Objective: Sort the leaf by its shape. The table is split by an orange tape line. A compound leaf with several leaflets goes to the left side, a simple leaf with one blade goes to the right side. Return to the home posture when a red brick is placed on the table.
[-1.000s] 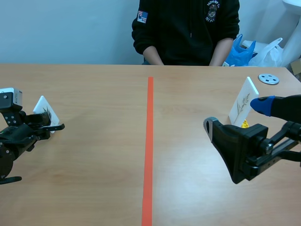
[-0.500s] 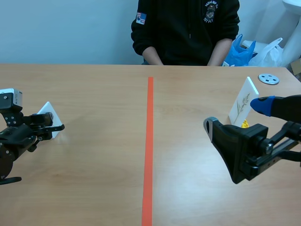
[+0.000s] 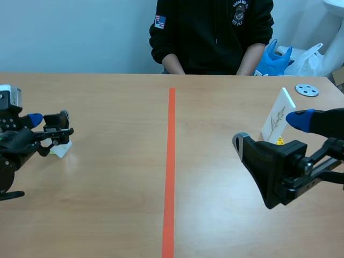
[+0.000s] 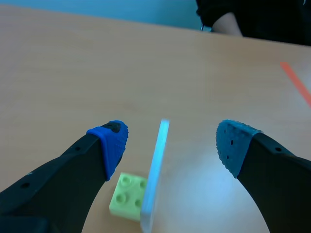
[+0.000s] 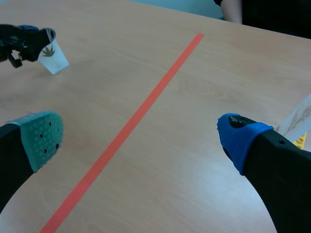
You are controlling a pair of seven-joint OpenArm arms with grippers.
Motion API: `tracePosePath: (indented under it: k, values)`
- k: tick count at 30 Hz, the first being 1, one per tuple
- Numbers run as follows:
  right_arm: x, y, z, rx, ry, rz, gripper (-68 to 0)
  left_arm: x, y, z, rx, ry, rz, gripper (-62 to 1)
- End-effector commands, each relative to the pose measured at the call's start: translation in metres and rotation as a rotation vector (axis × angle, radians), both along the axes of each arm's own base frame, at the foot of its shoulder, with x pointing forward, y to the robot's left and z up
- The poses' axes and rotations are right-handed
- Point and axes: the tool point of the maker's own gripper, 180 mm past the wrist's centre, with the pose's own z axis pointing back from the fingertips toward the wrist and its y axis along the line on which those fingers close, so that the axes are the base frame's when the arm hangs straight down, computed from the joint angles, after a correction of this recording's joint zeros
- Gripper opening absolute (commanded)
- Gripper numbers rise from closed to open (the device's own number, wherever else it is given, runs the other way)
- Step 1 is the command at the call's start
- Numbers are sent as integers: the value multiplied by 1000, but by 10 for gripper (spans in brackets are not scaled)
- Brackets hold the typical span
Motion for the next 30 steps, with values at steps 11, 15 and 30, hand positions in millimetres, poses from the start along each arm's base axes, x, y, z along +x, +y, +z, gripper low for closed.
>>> tracePosePath:
  k: [11, 15, 30]
  values:
    - [4, -2, 7, 9, -30, -2, 4, 18, -28, 108, 149, -138, -178, -200]
    - [5, -3, 8, 7, -34, -5, 4, 3, -51, 124, 164, -114, -248, -200]
    - [7, -24, 12, -18, -27, -37, 4, -119, -145, 103, 179, 9, -525, 14]
